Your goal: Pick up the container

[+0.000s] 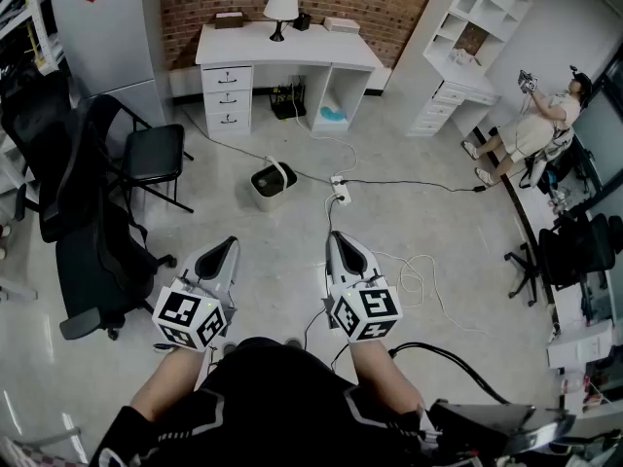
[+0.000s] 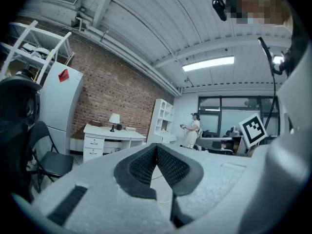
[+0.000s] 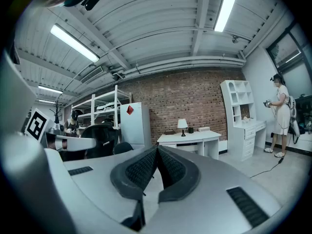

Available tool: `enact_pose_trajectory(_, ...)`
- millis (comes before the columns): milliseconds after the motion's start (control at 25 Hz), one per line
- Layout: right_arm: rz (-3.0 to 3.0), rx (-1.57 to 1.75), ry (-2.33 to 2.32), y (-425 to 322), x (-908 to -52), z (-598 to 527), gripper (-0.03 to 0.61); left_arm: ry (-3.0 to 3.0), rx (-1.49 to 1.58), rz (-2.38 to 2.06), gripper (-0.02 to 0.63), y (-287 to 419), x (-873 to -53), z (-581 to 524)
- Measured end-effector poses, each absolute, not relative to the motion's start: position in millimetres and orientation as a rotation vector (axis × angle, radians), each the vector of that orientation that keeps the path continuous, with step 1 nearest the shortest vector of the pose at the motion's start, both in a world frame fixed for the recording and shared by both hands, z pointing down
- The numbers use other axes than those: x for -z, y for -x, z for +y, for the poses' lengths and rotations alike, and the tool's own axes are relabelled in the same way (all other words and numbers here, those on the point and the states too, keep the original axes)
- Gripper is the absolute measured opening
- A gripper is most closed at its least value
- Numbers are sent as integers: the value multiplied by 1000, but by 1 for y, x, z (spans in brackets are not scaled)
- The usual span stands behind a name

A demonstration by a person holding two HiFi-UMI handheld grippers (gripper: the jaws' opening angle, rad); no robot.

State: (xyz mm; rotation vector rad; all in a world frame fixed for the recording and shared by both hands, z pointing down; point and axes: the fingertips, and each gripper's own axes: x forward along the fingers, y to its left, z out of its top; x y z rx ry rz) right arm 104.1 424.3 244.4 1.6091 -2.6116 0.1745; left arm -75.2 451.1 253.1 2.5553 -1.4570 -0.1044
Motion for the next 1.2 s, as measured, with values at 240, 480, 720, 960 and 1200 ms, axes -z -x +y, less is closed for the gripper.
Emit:
enact_pose_trajectory(240,-2613,-186,-1591,-99,-248,427,8,-2542,104,-1464,11,79,-256,453)
enact_pose_trajectory(480,-2604,-192,-1589,-95,-251,431,8,-2532,95,-1440,11,81,-262,456)
enact_pose_trajectory(720,-2641,-237,-1567,-82,-255,438,8,-2541,104,-1410,11,87,-264,463)
enact_pose_trajectory(960,-2632,-268,-1583,-62,-259,443,9,-2548,130,-1381,11,106,-269,470)
enact_pose_trajectory(1200,-2622,-253,-1602,-41,-259,454,9,-2623,117,-1306,11,119,-269,484)
